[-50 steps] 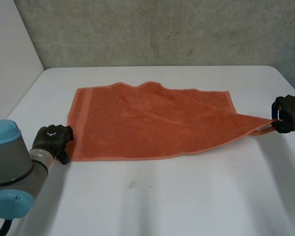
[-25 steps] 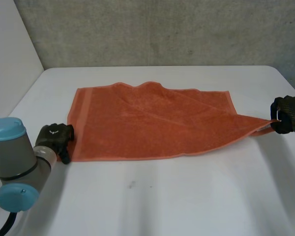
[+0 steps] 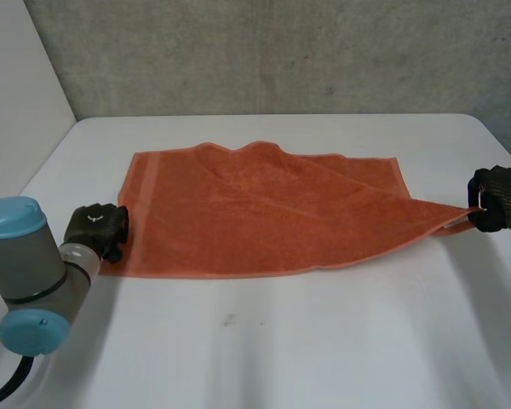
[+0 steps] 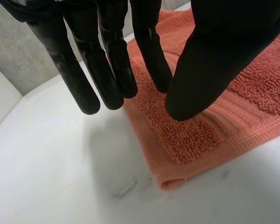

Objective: Fold the laundry

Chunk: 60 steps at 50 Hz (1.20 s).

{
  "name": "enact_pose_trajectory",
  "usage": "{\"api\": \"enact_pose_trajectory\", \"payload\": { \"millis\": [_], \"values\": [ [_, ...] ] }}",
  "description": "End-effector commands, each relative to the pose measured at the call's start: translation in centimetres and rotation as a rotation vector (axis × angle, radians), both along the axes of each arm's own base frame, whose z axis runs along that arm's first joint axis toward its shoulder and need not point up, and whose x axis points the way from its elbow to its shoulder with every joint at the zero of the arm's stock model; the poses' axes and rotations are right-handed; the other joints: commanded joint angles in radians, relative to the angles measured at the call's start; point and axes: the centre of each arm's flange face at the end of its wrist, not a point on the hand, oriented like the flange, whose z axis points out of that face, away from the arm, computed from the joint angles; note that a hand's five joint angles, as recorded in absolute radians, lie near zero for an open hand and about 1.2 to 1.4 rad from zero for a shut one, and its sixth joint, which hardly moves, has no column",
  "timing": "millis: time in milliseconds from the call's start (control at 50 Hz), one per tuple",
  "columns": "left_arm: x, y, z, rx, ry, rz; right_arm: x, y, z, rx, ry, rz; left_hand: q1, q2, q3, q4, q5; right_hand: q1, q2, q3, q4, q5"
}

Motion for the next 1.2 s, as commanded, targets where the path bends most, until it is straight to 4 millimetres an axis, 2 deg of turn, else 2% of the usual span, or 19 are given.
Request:
{"api": "enact_pose_trajectory", "payload": {
  "millis": [20, 60, 80, 120, 160, 300, 380, 500, 1000, 1200],
  "values": [
    [-0.2, 0.0, -0.2, -0.002, 0.004, -0.017, 0.0, 0.0, 0.0, 0.0, 0.0, 0.0, 0.093, 0.095, 0.096, 0.096, 0.097, 0.413, 0.213, 0.209, 0.203, 0.236],
    [-0.1, 0.2, -0.1, 0.007, 0.001, -0.017, 0.0, 0.0, 0.0, 0.0, 0.0, 0.0, -0.296, -0.293, -0.293, -0.293, -0.292, 0.413, 0.213, 0.209, 0.203, 0.236],
    [-0.1, 0.2, -0.1, 0.007, 0.001, -0.017, 0.0, 0.0, 0.0, 0.0, 0.0, 0.0, -0.297, -0.295, -0.294, -0.295, -0.294, 0.413, 0.213, 0.209, 0.203, 0.236],
    [0.0, 0.7, 0.7, 0.009, 0.002, -0.015, 0.0, 0.0, 0.0, 0.001, 0.0, -0.001, -0.493, -0.491, -0.49, -0.491, -0.489, 0.413, 0.213, 0.209, 0.203, 0.236],
    [0.1, 1.1, 1.2, 0.012, 0.002, -0.016, -0.1, 0.0, 0.0, 0.003, 0.0, -0.003, -0.506, -0.503, -0.503, -0.503, -0.502, 0.413, 0.213, 0.209, 0.203, 0.236],
    [0.2, 1.5, 1.5, 0.02, 0.004, -0.015, -0.1, 0.0, 0.0, 0.0, 0.0, -0.004, -0.435, -0.433, -0.432, -0.433, -0.432, 0.413, 0.213, 0.209, 0.203, 0.236],
    [0.5, 1.2, 0.9, 0.032, 0.001, -0.007, 0.0, 0.0, 0.0, 0.003, 0.0, -0.001, -0.31, -0.307, -0.306, -0.307, -0.306, 0.413, 0.213, 0.209, 0.203, 0.236],
    [0.5, 0.7, 0.3, 0.041, -0.001, -0.004, 0.0, 0.1, -0.1, 0.003, 0.0, 0.0, -0.245, -0.242, -0.242, -0.242, -0.241, 0.413, 0.213, 0.209, 0.203, 0.236],
    [0.4, 0.1, -0.3, 0.047, -0.003, -0.004, 0.1, -0.1, 0.0, -0.005, 0.002, 0.004, -0.242, -0.239, -0.239, -0.239, -0.238, 0.413, 0.213, 0.209, 0.203, 0.236],
    [0.3, -0.3, -0.7, 0.048, -0.002, -0.007, 0.1, -0.1, -0.1, -0.005, 0.002, 0.004, -0.063, -0.06, -0.06, -0.06, -0.059, 0.413, 0.213, 0.209, 0.203, 0.236]
  ]
}}
